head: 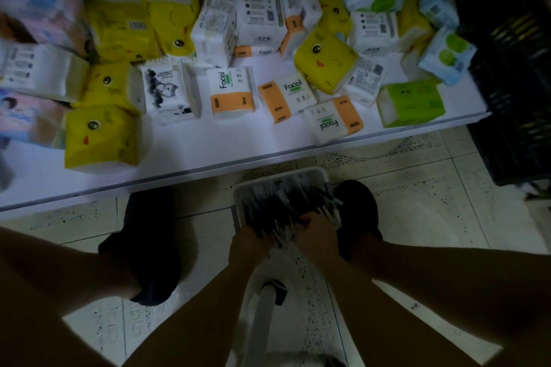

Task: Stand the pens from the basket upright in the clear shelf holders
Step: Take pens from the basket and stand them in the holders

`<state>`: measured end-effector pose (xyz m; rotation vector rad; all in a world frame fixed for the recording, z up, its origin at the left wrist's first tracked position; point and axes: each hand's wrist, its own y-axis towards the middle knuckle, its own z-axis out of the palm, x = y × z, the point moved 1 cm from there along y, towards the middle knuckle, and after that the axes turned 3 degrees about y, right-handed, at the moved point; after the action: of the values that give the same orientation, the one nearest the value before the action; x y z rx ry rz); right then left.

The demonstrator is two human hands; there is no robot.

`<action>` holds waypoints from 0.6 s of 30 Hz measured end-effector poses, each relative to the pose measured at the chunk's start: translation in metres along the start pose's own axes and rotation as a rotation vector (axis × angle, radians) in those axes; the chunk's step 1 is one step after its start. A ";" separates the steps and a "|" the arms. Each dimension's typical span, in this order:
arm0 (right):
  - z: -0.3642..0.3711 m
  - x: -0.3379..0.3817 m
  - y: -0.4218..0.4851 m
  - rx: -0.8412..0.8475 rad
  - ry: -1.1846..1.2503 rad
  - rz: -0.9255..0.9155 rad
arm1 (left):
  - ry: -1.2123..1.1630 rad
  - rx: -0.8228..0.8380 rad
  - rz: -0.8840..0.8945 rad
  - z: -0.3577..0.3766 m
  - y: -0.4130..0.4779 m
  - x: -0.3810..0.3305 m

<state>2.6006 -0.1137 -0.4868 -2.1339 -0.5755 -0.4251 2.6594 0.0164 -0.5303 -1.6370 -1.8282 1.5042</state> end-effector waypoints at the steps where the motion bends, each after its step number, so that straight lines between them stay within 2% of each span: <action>1: 0.002 -0.003 -0.001 0.011 -0.014 0.004 | 0.030 -0.005 0.004 0.001 0.000 0.001; 4: 0.003 -0.010 0.000 0.042 -0.021 0.029 | 0.089 -0.058 0.013 -0.001 0.007 0.000; 8: 0.002 -0.007 0.006 0.057 -0.013 0.034 | 0.082 0.010 0.007 -0.001 0.021 -0.007; 13: 0.001 -0.004 0.011 0.068 0.000 0.050 | -0.064 0.082 -0.140 -0.006 0.023 -0.014; 18: -0.003 0.002 0.007 0.167 0.031 0.071 | -0.181 0.064 -0.131 -0.012 0.010 -0.010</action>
<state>2.6056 -0.1194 -0.4884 -1.9785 -0.4978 -0.3577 2.6776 0.0126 -0.5284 -1.3635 -1.9152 1.6814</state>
